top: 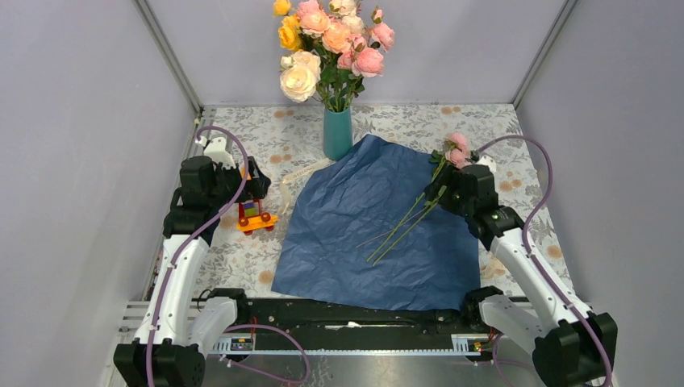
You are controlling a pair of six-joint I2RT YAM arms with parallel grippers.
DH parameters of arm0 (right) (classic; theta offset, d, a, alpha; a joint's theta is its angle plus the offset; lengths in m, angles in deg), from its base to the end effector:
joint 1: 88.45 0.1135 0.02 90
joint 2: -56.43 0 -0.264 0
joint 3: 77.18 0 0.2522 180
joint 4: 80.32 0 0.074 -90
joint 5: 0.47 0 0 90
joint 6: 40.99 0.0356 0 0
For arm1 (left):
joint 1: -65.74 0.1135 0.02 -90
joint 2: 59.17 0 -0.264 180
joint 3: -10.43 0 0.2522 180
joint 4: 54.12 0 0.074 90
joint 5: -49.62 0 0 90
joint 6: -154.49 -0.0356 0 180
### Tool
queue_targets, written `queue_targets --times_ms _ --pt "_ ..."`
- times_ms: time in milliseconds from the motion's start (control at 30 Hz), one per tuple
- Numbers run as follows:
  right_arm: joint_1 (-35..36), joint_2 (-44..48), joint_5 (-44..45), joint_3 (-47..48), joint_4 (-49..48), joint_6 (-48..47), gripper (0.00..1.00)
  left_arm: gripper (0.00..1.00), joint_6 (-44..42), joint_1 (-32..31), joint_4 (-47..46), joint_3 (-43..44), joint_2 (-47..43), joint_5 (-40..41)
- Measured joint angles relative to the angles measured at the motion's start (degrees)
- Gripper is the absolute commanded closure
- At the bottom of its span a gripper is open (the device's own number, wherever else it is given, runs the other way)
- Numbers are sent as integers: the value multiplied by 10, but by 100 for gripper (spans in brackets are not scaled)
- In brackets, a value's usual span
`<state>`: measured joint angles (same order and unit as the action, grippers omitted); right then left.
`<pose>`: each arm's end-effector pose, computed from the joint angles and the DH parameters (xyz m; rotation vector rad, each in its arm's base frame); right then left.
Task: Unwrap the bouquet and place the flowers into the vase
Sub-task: Pick up the fake flower from the wrapping paper.
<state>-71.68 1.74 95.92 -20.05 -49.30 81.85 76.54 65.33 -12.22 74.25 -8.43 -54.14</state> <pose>0.2074 0.0584 0.2873 0.3610 2.0614 0.4152 0.1937 -0.0099 0.3226 -0.0632 2.0793 -0.3820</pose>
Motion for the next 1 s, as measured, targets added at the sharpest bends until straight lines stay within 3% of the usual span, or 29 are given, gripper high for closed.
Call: queue_targets --times_ms 367,1000 --pt "-21 -53 -17 -121 -67 104 41 9 0 0 0 0 0 0" --pt "-21 -209 -26 -129 -196 141 61 9 0 0 0 0 0 -2"
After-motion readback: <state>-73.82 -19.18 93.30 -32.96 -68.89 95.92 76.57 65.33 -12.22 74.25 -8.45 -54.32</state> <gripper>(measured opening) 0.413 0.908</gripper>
